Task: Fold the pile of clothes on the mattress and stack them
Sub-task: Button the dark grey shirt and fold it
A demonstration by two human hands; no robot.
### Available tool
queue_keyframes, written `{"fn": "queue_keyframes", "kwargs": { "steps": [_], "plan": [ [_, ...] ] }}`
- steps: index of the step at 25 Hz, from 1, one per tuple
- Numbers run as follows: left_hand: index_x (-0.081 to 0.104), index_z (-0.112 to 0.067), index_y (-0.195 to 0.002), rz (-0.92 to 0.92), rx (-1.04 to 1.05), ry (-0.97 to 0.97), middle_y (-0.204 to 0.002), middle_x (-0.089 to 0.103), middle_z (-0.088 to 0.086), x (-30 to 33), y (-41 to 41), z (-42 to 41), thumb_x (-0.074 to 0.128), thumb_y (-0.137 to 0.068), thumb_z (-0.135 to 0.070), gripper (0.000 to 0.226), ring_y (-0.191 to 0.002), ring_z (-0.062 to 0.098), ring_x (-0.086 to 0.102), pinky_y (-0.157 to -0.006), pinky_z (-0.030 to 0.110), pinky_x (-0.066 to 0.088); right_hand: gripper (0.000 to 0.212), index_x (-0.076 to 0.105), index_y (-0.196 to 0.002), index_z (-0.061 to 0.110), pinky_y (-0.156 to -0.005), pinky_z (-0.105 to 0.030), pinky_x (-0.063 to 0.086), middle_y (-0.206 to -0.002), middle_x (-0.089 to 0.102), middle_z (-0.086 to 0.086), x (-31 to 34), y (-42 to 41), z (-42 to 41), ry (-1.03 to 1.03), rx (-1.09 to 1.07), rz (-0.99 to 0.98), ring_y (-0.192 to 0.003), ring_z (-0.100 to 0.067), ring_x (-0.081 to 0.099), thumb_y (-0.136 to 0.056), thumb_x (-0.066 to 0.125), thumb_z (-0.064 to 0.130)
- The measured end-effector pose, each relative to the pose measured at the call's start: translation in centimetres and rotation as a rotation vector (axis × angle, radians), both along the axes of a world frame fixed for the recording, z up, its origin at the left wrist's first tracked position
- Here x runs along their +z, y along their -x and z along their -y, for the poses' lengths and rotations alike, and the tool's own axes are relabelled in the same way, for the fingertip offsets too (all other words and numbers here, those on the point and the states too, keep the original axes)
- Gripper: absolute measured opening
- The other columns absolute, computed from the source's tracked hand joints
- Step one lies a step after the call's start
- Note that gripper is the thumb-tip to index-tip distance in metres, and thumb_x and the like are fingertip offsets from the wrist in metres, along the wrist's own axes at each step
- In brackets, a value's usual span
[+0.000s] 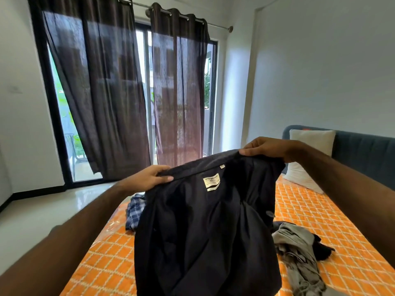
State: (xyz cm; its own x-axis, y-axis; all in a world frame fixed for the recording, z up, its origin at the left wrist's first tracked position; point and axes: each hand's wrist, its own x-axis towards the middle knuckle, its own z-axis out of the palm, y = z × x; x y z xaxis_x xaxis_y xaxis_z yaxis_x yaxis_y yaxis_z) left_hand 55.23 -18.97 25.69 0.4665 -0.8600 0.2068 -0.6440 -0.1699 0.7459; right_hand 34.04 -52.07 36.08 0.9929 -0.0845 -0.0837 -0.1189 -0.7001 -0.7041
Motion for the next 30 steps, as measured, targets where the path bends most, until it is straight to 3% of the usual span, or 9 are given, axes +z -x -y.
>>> {"fn": "queue_keyframes", "kwargs": {
  "steps": [2, 6, 11, 15, 18, 20, 24, 26, 30],
  "plan": [
    [0.071, -0.027, -0.099, 0.233, 0.026, -0.049, -0.097, 0.063, -0.011, -0.4, -0.8, 0.0, 0.063, -0.087, -0.059, 0.035, -0.093, 0.008, 0.063, -0.088, 0.033, 0.051, 0.041, 0.076, -0.096, 0.006, -0.075, -0.034, 0.057, -0.093, 0.075, -0.011, -0.7, -0.2, 0.6, 0.068, 0.023, 0.018, -0.079, -0.021, 0.069, -0.093, 0.063, 0.045],
    [0.064, -0.031, -0.109, 0.692, 0.116, 0.163, -0.097, 0.056, -0.022, -0.1, -1.4, -0.4, 0.059, -0.098, -0.007, 0.027, -0.093, 0.004, 0.059, -0.088, 0.024, 0.045, 0.021, 0.064, -0.119, 0.01, -0.089, -0.036, 0.056, -0.105, 0.073, -0.011, -1.7, -0.4, 1.4, 0.175, 0.1, 0.142, -0.093, -0.022, 0.069, -0.101, 0.061, 0.019],
    [0.053, -0.009, -0.11, 1.603, 0.072, -0.038, -0.102, 0.052, 0.016, 8.7, -0.5, 1.0, 0.041, -0.095, -0.008, 0.019, -0.077, 0.035, 0.059, -0.065, 0.047, 0.053, 0.012, 0.054, -0.095, 0.013, -0.061, -0.036, 0.037, -0.101, 0.054, -0.013, 2.1, -2.0, -1.3, 1.196, 0.025, 0.636, -0.083, -0.037, 0.059, -0.09, 0.054, 0.002],
    [0.052, 0.003, -0.108, 1.643, 0.623, 0.134, -0.107, 0.047, 0.025, 21.1, 0.4, 0.9, 0.042, -0.098, -0.002, 0.015, -0.079, 0.043, 0.058, -0.064, 0.054, 0.052, 0.019, 0.057, -0.11, 0.019, -0.071, -0.036, 0.04, -0.112, 0.054, -0.002, 11.3, -1.2, -1.8, 1.04, -0.394, 1.086, -0.098, -0.027, 0.056, -0.098, 0.044, 0.025],
    [0.054, -0.006, -0.113, 1.62, 0.396, -0.384, -0.118, 0.047, 0.016, 19.0, 1.0, 2.4, 0.045, -0.098, -0.009, 0.018, -0.091, 0.038, 0.066, -0.073, 0.05, 0.057, 0.034, 0.065, -0.114, 0.024, -0.071, -0.044, 0.058, -0.109, 0.064, -0.01, 10.0, -2.5, -2.0, 0.998, -0.171, 0.183, -0.082, -0.028, 0.065, -0.091, 0.045, 0.011],
    [0.054, -0.009, -0.112, 1.548, 0.333, -0.48, -0.117, 0.044, 0.012, 16.7, 1.2, 2.9, 0.049, -0.094, -0.006, 0.018, -0.087, 0.036, 0.067, -0.071, 0.05, 0.057, 0.033, 0.069, -0.118, 0.016, -0.063, -0.035, 0.055, -0.109, 0.065, -0.015, 9.7, -2.5, -1.5, 1.269, -0.291, 0.004, -0.079, -0.03, 0.064, -0.094, 0.051, 0.003],
    [0.054, -0.005, -0.113, 1.576, 0.392, -0.217, -0.114, 0.043, 0.012, 18.1, 1.3, 2.4, 0.053, -0.09, 0.0, 0.023, -0.075, 0.036, 0.068, -0.064, 0.052, 0.059, 0.004, 0.066, -0.086, 0.003, -0.049, -0.034, 0.048, -0.086, 0.061, -0.014, 12.0, -0.6, -1.9, 1.881, -0.387, 0.622, -0.062, -0.034, 0.063, -0.086, 0.067, -0.001],
    [0.058, -0.004, -0.112, 1.524, 0.429, -0.114, -0.111, 0.049, 0.013, 18.6, 1.3, 2.3, 0.055, -0.091, -0.001, 0.021, -0.074, 0.033, 0.068, -0.067, 0.044, 0.06, 0.01, 0.071, -0.091, 0.013, -0.051, -0.032, 0.049, -0.091, 0.064, -0.01, 11.8, 0.4, -1.7, 1.753, -0.286, 0.473, -0.066, -0.031, 0.065, -0.088, 0.069, 0.003],
    [0.073, -0.017, -0.11, 1.165, 0.208, -0.467, -0.112, 0.068, 0.006, 16.0, 1.8, 4.0, 0.054, -0.084, 0.001, 0.037, -0.095, 0.022, 0.065, -0.086, 0.03, 0.051, 0.039, 0.069, -0.128, 0.016, -0.067, -0.03, 0.06, -0.123, 0.068, -0.009, 8.4, -0.1, -4.3, 0.538, 0.108, -0.465, -0.095, -0.026, 0.073, -0.098, 0.054, -0.003]
  ]
}}
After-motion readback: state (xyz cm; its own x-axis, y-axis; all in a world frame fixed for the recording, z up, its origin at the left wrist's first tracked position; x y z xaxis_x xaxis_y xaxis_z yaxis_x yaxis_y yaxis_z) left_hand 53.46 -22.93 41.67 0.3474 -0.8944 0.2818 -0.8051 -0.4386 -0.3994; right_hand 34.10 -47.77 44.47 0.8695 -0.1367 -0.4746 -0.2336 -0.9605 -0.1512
